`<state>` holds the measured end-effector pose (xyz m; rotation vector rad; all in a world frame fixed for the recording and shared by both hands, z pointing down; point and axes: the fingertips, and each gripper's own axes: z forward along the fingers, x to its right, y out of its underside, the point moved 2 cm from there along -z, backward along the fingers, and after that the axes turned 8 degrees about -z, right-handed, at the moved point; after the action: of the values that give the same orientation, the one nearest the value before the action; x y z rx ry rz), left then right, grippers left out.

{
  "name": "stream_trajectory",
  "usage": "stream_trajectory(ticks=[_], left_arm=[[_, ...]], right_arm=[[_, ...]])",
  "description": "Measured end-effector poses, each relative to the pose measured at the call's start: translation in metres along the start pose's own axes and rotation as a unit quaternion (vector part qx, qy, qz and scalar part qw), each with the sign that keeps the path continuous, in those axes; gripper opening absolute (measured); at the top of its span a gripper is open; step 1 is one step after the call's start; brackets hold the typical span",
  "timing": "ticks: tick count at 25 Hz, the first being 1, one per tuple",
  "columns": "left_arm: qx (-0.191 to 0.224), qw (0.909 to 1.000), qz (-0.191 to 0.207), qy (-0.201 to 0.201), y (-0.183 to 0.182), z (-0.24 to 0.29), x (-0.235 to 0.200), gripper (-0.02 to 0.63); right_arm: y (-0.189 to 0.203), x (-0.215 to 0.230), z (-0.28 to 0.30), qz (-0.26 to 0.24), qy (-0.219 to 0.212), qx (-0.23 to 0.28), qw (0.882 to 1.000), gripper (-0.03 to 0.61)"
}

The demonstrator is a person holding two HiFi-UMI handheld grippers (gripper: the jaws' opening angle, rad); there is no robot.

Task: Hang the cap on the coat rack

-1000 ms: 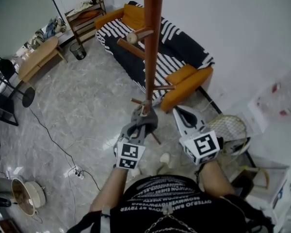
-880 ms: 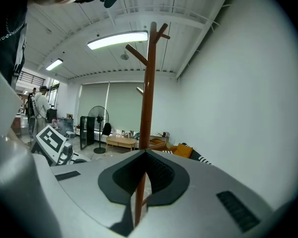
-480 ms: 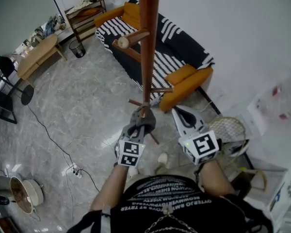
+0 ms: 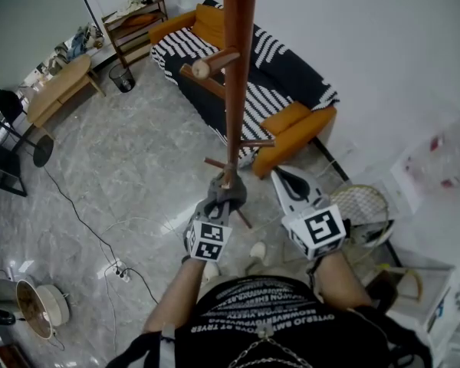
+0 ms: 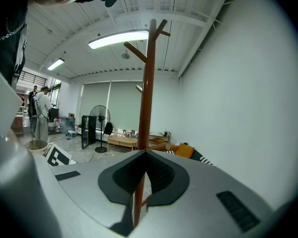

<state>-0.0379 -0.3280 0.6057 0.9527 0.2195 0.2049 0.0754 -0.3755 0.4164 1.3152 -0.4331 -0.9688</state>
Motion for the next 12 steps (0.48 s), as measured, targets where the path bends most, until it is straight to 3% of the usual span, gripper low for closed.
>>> stream_trajectory(ticks=[5,12], left_arm=[[-0.027,0.9995,0.006,0.014,0.01,-0.004,-0.001,0.146],[0.021,0.9995,0.014,0.015,-0.007,-0.029,-0.011,0.164]], right_arm=[[-0.007,-0.01,0.001,0.003,0.003,0.004,1.0,0.003],[-0.018,-0.028,0.002,0.003,0.008,0.009,1.0,0.003]])
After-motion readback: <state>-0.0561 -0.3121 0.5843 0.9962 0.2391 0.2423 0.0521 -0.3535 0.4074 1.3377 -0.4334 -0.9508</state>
